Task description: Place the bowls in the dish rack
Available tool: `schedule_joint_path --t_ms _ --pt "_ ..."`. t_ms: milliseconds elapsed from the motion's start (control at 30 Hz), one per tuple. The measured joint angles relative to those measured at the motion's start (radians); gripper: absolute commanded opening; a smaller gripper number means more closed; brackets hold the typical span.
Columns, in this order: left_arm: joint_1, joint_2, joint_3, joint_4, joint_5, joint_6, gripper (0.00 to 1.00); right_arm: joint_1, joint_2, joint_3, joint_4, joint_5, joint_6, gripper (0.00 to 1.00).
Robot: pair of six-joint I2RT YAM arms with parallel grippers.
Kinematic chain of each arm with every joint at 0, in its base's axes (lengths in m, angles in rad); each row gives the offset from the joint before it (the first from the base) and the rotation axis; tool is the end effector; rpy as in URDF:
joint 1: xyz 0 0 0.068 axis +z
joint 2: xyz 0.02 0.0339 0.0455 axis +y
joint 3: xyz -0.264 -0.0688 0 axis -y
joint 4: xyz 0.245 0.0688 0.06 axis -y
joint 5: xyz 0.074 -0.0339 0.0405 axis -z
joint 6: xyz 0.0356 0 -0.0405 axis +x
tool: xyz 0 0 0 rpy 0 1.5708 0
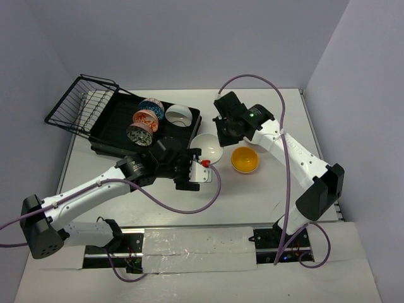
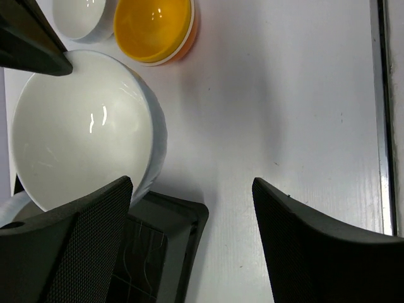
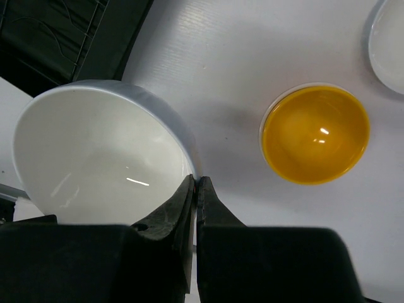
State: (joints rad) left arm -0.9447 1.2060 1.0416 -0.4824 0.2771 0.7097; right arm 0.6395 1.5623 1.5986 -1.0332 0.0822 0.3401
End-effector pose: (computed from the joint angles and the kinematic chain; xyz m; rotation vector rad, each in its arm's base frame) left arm 0.1466 -0.2194 0.3140 1.7370 1.3882 -0.4367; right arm 0.2584 0.1885 0.3544 -0.3545 2.5608 0.2651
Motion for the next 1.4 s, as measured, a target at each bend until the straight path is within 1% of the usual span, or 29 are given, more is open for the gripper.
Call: schedule_joint_path --t_ms 133,167,467,800,1033,1233,1267,1400 --pt "-0.014 0.011 0.025 -0.026 -0.017 0.043 0.79 0.019 0.002 0.01 -0.025 0.02 -0.013 0.0" --pt "-0.018 0.015 0.034 -0.035 -0.023 0.055 0.77 0.024 0.006 0.016 -0.037 0.029 -0.017 0.0" --pt "-0.042 0.088 0.114 -0.103 -0.075 0.095 0.69 0.061 0.047 0.046 -0.101 0.08 -0.05 0.0" --pt "-0.068 0.153 0.142 -0.177 -0.155 0.117 0.64 0.092 0.056 0.058 -0.133 0.109 -0.08 0.0" --pt "-0.094 0.198 0.183 -0.198 -0.197 0.13 0.6 0.108 0.058 0.058 -0.139 0.111 -0.096 0.0" --pt "-0.104 0.218 0.208 -0.202 -0.198 0.147 0.5 0.116 0.058 0.058 -0.139 0.107 -0.105 0.0" --pt "-0.106 0.22 0.211 -0.204 -0.196 0.15 0.47 0.116 0.058 0.058 -0.139 0.105 -0.106 0.0" --pt "-0.113 0.225 0.216 -0.217 -0.175 0.157 0.41 0.116 0.058 0.058 -0.138 0.088 -0.111 0.0"
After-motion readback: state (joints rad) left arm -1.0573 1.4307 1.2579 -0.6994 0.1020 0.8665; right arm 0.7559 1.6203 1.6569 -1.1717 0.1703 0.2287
